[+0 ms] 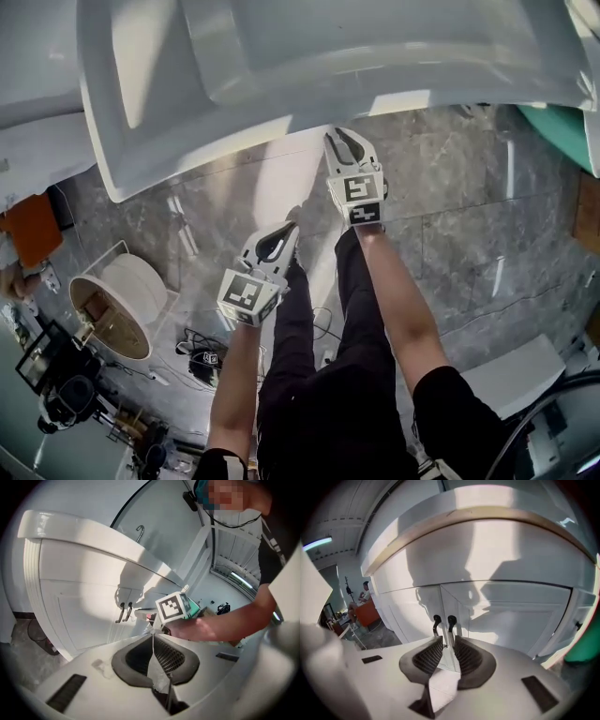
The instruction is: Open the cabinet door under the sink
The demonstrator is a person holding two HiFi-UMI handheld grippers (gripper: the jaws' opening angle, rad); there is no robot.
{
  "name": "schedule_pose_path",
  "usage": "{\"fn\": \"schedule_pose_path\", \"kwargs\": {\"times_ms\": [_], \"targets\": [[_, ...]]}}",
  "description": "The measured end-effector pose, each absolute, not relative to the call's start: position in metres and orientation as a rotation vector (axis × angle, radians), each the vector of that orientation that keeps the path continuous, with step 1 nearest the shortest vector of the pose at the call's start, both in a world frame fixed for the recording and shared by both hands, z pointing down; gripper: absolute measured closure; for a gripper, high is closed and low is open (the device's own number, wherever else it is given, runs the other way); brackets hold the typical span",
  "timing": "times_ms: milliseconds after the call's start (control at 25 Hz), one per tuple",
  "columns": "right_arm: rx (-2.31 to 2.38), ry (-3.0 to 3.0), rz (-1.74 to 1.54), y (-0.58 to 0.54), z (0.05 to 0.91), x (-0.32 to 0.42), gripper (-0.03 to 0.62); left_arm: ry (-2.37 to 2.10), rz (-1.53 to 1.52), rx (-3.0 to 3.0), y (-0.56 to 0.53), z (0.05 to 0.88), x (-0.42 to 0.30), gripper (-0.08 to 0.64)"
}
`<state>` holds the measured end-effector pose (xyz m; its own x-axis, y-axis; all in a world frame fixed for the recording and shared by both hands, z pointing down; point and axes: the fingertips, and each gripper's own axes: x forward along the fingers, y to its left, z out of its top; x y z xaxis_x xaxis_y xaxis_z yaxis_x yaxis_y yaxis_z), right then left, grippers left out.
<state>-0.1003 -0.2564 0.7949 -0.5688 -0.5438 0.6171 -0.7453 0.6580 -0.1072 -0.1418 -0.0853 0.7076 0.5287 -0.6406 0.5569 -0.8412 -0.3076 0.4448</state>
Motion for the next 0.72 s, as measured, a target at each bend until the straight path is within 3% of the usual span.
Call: {"fn": "schedule_pose_path", "kwargs": {"times_ms": [440, 720], "targets": [[1.061, -2.279, 0.382, -0.284, 0.82, -0.124, 0.457, -1.203, 0.375, 2.057, -0.078, 0.725, -0.152, 0.541], [1.188, -2.242, 0.413, -0.291, 0.822, -0.124, 0.495, -1.16, 0.36, 2.098, -0.065, 0.725, -0.147, 0.541]]}}
